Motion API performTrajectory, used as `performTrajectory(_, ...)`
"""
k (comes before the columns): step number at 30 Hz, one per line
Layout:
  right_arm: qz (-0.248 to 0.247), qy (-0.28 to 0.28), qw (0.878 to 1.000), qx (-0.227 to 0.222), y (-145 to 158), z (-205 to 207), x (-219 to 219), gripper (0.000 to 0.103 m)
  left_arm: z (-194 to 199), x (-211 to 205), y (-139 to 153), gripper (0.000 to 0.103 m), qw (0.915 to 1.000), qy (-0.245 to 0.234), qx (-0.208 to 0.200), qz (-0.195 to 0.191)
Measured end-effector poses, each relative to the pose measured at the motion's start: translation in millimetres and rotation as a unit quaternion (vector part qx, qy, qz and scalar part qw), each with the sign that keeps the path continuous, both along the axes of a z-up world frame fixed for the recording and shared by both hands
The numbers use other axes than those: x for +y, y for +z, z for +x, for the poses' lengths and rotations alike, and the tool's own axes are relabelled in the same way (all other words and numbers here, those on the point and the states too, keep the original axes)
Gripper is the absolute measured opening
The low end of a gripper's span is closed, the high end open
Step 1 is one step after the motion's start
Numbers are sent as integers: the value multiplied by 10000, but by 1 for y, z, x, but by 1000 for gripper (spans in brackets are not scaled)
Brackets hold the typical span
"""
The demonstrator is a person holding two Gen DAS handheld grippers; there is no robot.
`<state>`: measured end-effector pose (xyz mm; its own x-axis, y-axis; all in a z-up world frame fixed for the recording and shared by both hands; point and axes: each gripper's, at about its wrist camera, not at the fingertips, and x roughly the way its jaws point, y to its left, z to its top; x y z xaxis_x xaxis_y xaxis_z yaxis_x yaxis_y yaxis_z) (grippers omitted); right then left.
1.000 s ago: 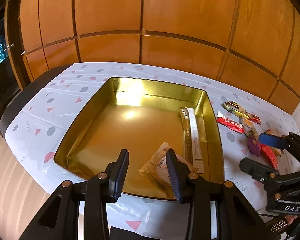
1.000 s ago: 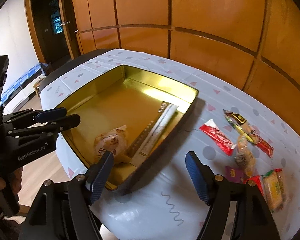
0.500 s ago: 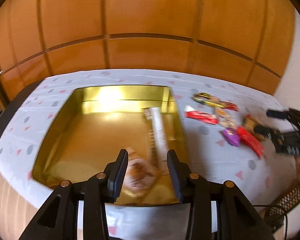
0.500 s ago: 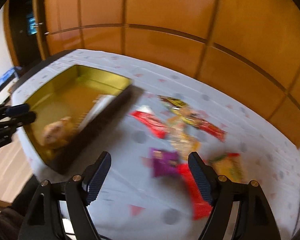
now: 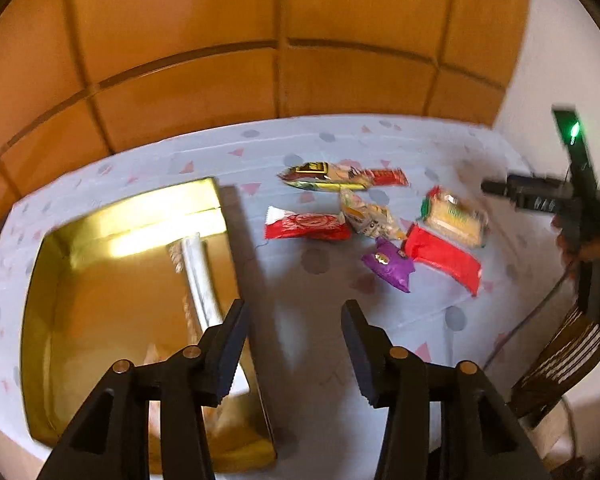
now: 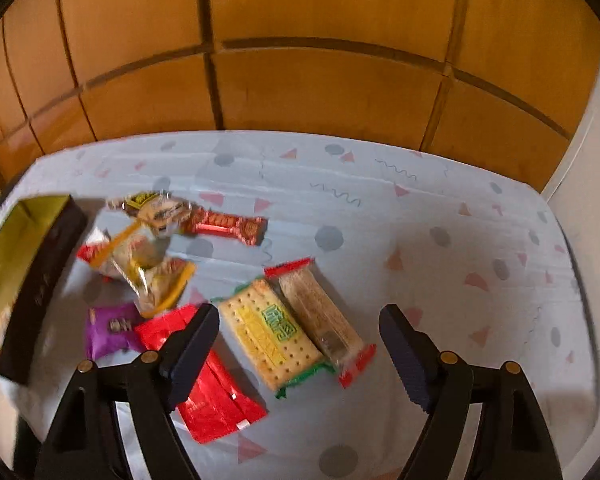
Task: Organize snacks
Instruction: 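Move both grippers back over the remaining snack packets, then grasp the red-and-white wrapped cake with the left gripper while the right gripper grasps the purple packet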
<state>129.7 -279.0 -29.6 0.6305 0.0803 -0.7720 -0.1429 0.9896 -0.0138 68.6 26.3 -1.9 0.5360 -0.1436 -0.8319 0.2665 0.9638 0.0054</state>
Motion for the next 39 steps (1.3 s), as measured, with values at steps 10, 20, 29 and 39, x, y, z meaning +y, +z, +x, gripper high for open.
performTrajectory(10, 414, 70, 9990, -149, 6, -2, 0, 86, 59, -45, -27, 39, 9832, -1526, 348, 934)
performTrajectory(20, 574, 5, 9983, -118, 8, 0, -6, 89, 102, -78, -70, 45, 9460, -2501, 680, 1947)
performTrajectory(29, 594, 3, 9982, -29, 6, 3, -7, 92, 134, -85, -88, 46, 9339, -2908, 832, 1908)
performTrajectory(39, 472, -16, 9989, 2, 3, 7, -5, 92, 146, -73, -85, 34, 9484, -2688, 1115, 1263)
